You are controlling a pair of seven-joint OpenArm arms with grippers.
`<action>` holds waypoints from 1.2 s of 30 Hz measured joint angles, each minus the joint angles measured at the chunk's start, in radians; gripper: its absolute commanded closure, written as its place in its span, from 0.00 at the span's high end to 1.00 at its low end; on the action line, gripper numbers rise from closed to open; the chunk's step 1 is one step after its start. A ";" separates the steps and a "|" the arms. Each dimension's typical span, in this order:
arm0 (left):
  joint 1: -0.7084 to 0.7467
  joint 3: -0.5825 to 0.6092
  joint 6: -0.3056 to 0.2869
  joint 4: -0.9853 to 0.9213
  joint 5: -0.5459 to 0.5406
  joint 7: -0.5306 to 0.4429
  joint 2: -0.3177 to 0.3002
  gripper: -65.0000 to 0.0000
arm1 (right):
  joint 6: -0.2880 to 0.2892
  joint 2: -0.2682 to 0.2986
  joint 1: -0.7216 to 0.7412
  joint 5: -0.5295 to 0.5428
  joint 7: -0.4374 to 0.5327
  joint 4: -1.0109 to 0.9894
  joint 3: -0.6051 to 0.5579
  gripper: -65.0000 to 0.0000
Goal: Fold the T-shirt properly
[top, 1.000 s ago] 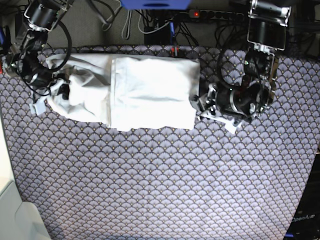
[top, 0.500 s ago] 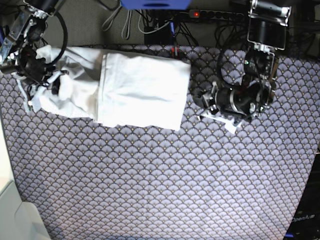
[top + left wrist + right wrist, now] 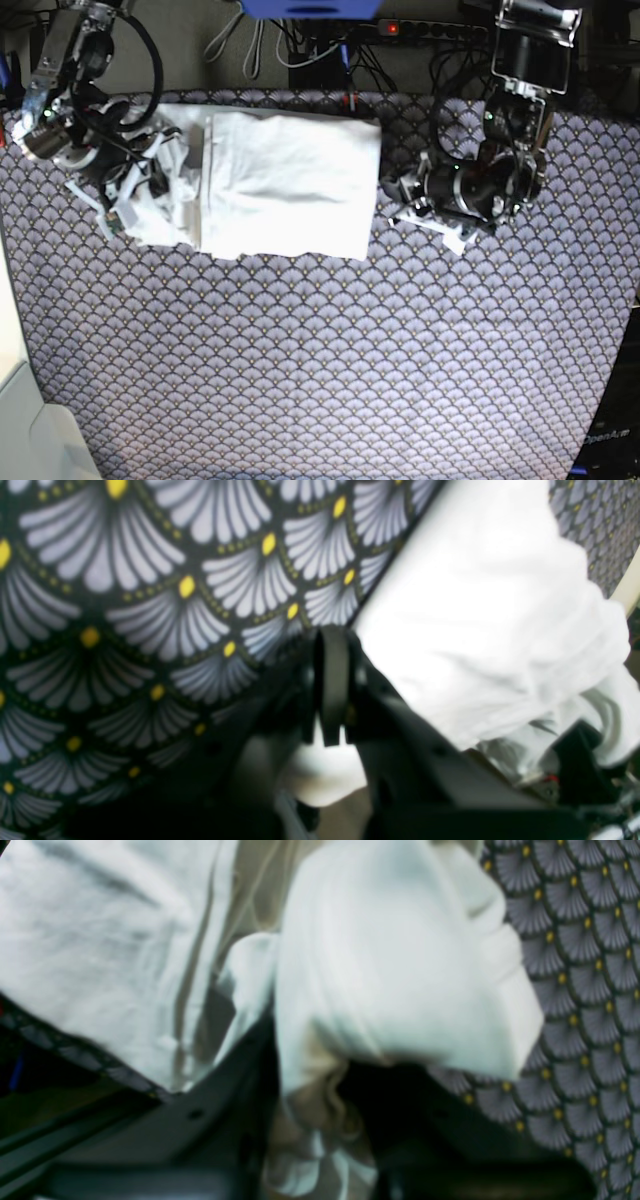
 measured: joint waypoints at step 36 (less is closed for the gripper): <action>0.002 0.000 0.000 -0.002 -0.001 0.000 0.006 0.00 | 0.000 0.138 -0.002 0.391 -0.005 0.066 -0.094 0.00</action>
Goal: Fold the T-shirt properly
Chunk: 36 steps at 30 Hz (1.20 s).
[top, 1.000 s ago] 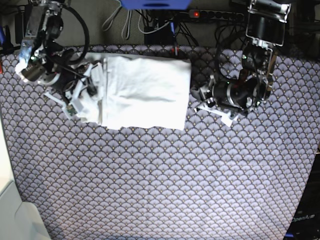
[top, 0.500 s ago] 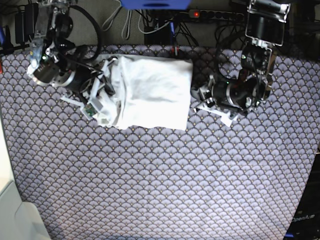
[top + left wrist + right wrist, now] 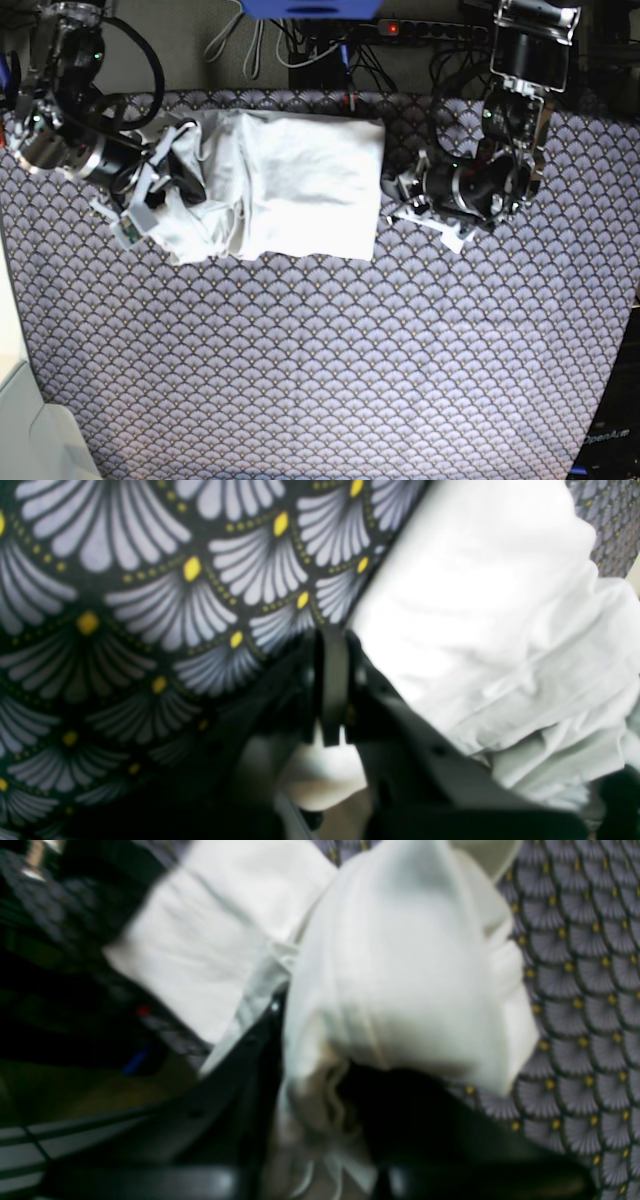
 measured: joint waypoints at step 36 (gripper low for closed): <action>0.019 -0.006 0.003 0.092 -0.004 0.000 -0.006 0.00 | 0.000 -0.321 0.079 -0.396 0.015 -0.031 -0.254 0.00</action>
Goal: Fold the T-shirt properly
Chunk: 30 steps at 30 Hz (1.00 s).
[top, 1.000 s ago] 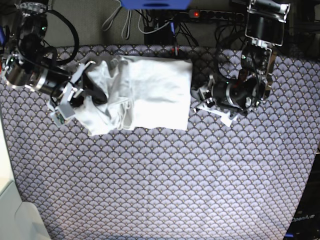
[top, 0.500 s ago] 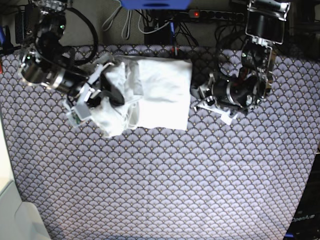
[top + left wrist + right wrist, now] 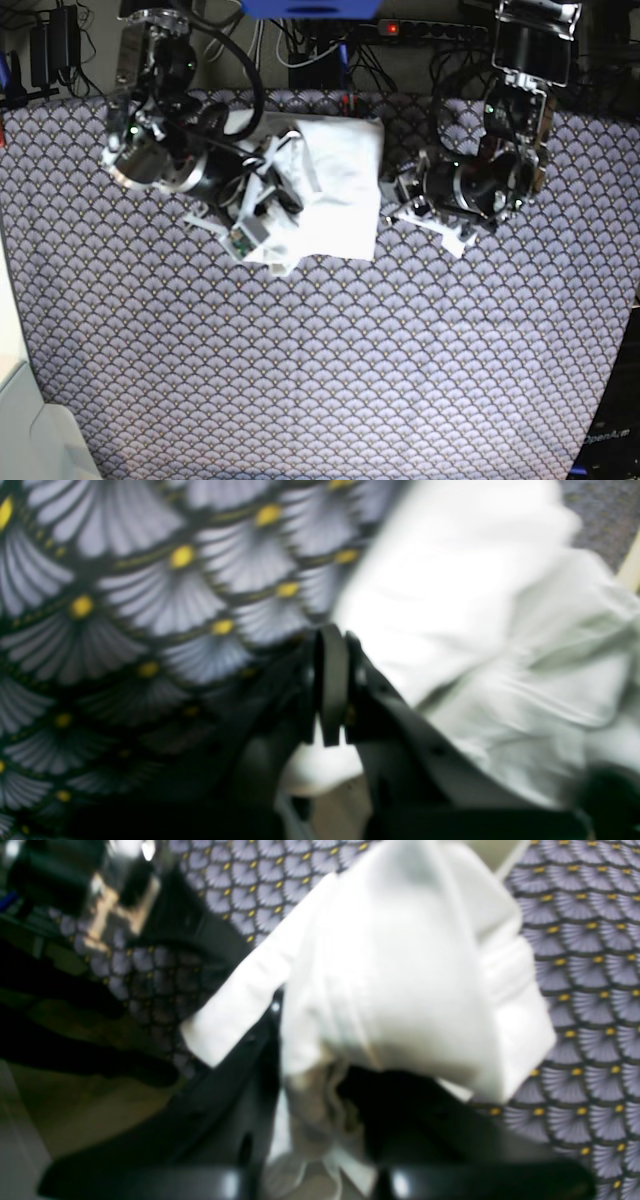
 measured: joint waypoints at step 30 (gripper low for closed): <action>0.000 -0.002 0.000 0.034 0.005 -0.005 0.000 0.00 | 0.000 -0.068 0.054 -0.261 0.000 -0.071 -0.283 0.31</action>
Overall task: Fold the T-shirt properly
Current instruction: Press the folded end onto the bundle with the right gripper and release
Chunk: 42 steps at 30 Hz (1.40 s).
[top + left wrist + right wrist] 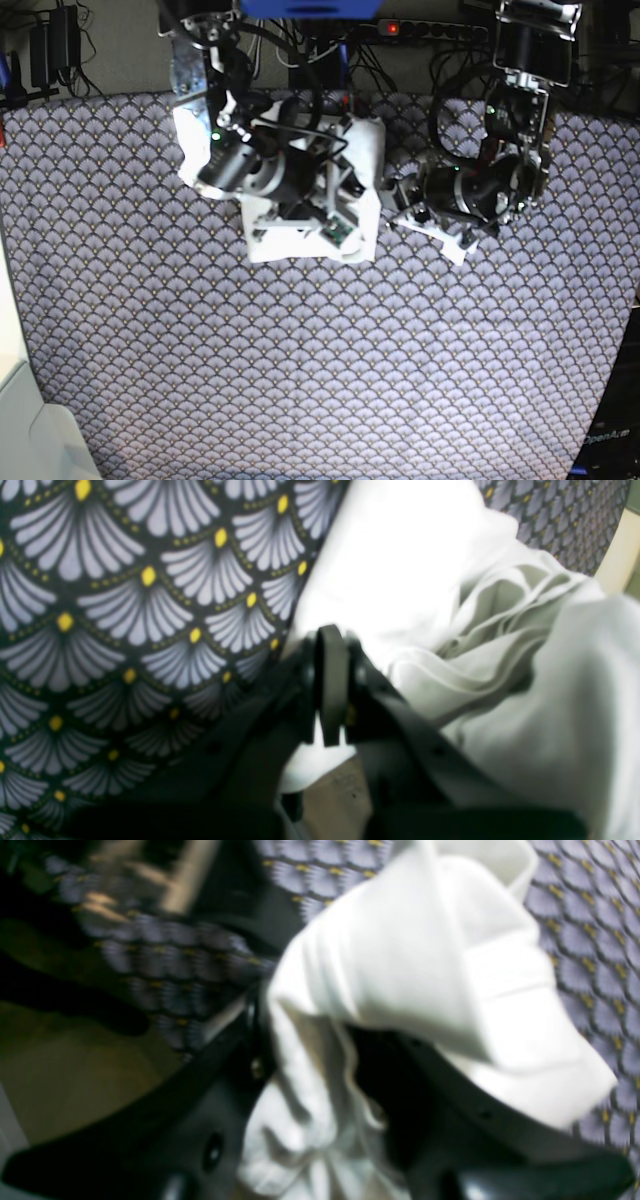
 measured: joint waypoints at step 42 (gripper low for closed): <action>0.048 -0.121 0.000 0.000 -0.005 0.004 -0.019 0.00 | 0.000 0.008 0.048 0.010 0.080 0.045 -0.074 0.67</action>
